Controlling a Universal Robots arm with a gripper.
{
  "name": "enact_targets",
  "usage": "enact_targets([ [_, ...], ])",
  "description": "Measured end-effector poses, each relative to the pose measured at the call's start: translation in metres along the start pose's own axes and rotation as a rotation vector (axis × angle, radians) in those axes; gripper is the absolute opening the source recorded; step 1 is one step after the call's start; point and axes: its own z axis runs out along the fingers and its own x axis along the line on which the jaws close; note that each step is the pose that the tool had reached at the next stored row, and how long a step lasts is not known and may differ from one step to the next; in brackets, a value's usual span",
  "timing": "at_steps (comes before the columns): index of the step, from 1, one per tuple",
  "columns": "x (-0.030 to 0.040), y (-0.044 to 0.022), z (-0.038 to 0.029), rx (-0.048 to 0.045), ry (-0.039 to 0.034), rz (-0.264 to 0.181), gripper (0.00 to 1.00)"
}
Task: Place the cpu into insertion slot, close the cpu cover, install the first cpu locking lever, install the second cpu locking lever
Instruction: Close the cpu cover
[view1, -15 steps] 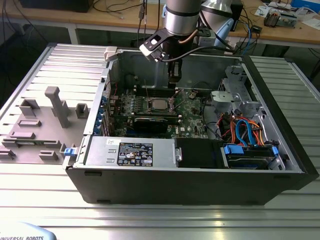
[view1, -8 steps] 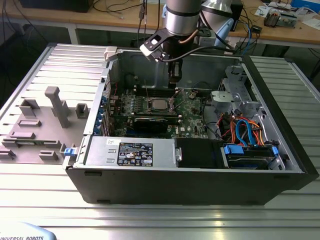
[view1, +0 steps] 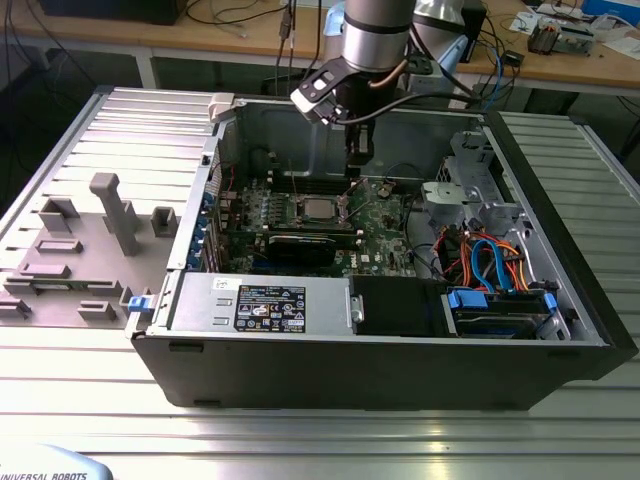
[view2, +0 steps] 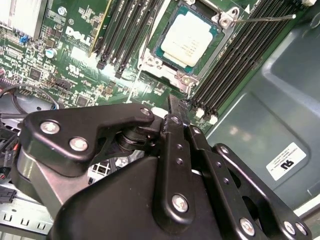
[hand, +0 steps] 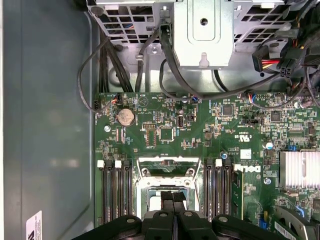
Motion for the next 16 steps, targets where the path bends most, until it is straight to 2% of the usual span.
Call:
enact_targets([
  [16,0.0,0.0011,0.0,0.0,0.0,0.0,0.11],
])
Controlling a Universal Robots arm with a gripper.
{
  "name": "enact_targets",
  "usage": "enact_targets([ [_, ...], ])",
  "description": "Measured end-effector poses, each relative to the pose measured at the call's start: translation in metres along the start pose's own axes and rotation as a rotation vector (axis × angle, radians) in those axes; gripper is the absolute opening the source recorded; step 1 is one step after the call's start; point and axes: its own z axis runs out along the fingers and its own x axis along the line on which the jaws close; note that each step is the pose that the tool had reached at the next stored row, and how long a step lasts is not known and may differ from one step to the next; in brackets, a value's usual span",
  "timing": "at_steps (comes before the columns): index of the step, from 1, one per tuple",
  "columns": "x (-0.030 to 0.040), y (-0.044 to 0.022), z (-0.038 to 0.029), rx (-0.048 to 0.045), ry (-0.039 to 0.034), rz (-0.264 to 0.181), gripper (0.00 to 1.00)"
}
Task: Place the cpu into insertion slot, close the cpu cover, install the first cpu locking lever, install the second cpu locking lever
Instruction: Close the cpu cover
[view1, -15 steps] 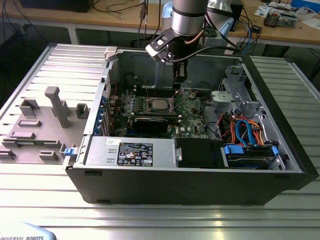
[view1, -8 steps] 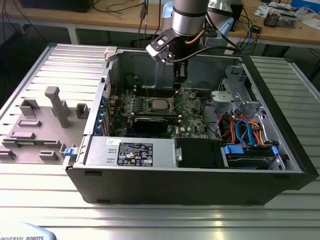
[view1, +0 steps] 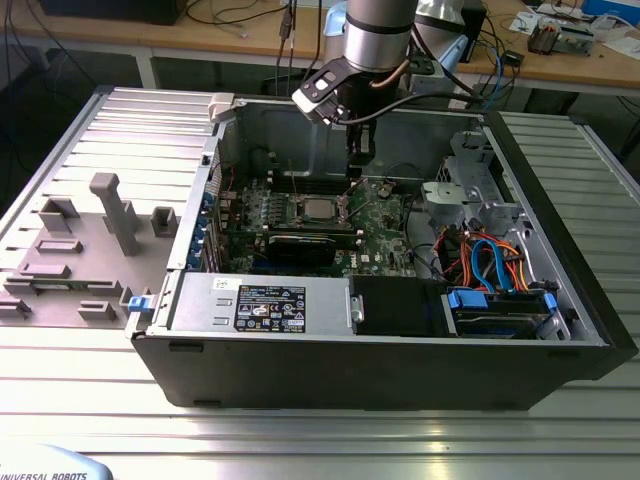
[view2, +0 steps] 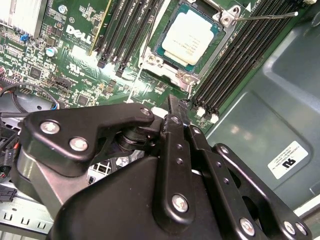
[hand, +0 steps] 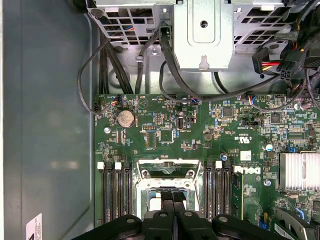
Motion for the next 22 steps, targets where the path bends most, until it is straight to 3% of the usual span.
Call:
enact_targets([
  [4,0.0,0.0011,0.0,0.0,0.0,0.0,0.11],
  [7,0.0,0.0101,0.0008,0.0004,-0.0001,0.0,0.11],
  [11,0.0,0.0173,0.0027,0.0003,0.0001,0.0,0.11],
  [14,0.0,0.0321,0.0056,0.0004,0.0,-0.004,0.11],
  [15,0.0,0.0409,0.0083,0.0004,0.0001,-0.009,0.11],
  [17,-0.0001,0.0481,0.0114,0.0005,0.0,-0.013,0.11],
  [22,0.0,0.0497,0.0119,0.0005,0.0001,-0.013,0.11],
])
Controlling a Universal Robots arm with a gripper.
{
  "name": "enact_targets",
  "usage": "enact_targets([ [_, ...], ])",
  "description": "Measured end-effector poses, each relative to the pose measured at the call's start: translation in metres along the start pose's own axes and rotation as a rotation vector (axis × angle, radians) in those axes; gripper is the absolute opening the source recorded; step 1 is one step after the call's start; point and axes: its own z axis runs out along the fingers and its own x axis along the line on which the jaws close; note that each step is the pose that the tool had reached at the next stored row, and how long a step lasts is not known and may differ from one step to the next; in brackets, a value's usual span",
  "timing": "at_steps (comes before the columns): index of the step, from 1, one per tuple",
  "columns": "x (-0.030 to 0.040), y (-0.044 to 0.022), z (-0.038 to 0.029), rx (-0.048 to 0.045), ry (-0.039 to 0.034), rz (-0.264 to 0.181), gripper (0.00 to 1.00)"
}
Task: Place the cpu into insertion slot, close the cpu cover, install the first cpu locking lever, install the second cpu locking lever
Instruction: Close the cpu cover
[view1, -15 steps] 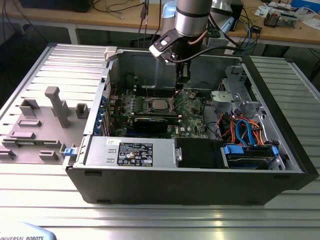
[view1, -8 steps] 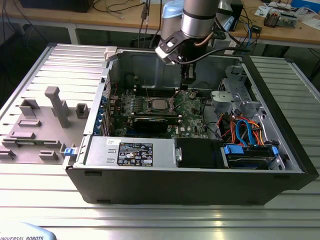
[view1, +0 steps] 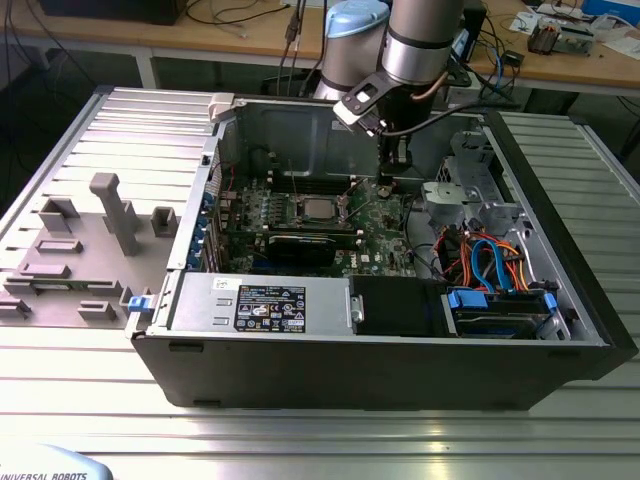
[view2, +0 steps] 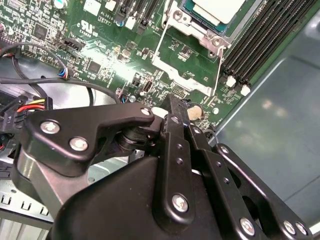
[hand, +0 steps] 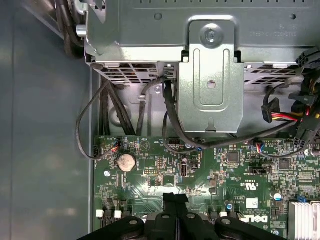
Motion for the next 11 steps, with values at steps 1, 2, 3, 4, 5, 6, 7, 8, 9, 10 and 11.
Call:
enact_targets([
  [1,0.0,0.0005,0.0004,0.0001,0.0002,-0.001,0.11],
  [2,0.0,0.0012,0.0014,0.0003,0.0003,-0.001,0.11],
  [3,0.0,0.0016,0.0019,0.0004,0.0,-0.001,0.11],
  [4,0.0,0.0022,0.0027,0.0004,0.0001,-0.001,0.11],
  [5,-0.0001,0.0025,0.0034,0.0004,0.0001,-0.001,0.11],
  [6,-0.0001,0.0026,0.005,0.0004,0.0,-0.001,0.11],
  [7,-0.0001,0.0027,0.0067,0.0004,0.0,-0.001,0.11],
  [8,-0.0001,0.0027,0.0089,0.0004,0.0001,-0.001,0.11],
  [9,-0.0002,0.0027,0.0107,0.0004,0.0001,-0.001,0.11],
  [10,-0.0003,0.0027,0.0126,0.0004,0.0,-0.001,0.11],
  [11,-0.0003,0.0027,0.0136,0.0005,0.0,-0.001,0.11],
])
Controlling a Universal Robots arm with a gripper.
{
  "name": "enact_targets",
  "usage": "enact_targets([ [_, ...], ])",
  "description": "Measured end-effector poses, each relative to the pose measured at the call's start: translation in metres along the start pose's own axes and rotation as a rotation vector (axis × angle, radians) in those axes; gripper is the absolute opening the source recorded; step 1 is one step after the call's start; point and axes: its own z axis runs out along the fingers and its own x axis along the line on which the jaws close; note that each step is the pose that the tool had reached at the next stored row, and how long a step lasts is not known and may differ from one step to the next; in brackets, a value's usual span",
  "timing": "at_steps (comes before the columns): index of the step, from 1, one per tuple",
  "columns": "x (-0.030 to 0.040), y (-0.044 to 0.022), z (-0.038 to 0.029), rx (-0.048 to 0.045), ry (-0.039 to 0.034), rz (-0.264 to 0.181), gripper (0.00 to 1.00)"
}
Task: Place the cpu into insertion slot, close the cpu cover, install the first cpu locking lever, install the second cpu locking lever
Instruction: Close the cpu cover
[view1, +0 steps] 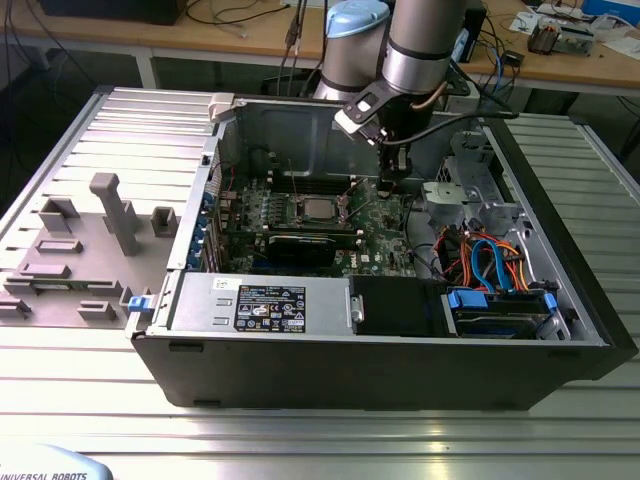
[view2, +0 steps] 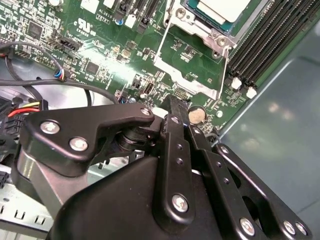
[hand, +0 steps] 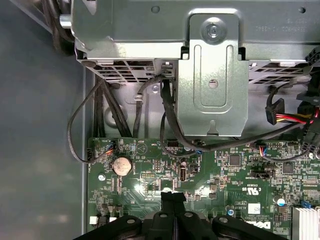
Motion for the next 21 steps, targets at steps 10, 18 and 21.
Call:
enact_targets([
  [10,-0.0011,-0.0029,0.0047,0.0,0.0002,0.0,0.11],
  [18,-0.0011,-0.0029,0.0046,0.0,0.0,0.0,0.11],
  [21,-0.0011,-0.003,0.0046,0.0,0.0001,0.0,0.11],
])
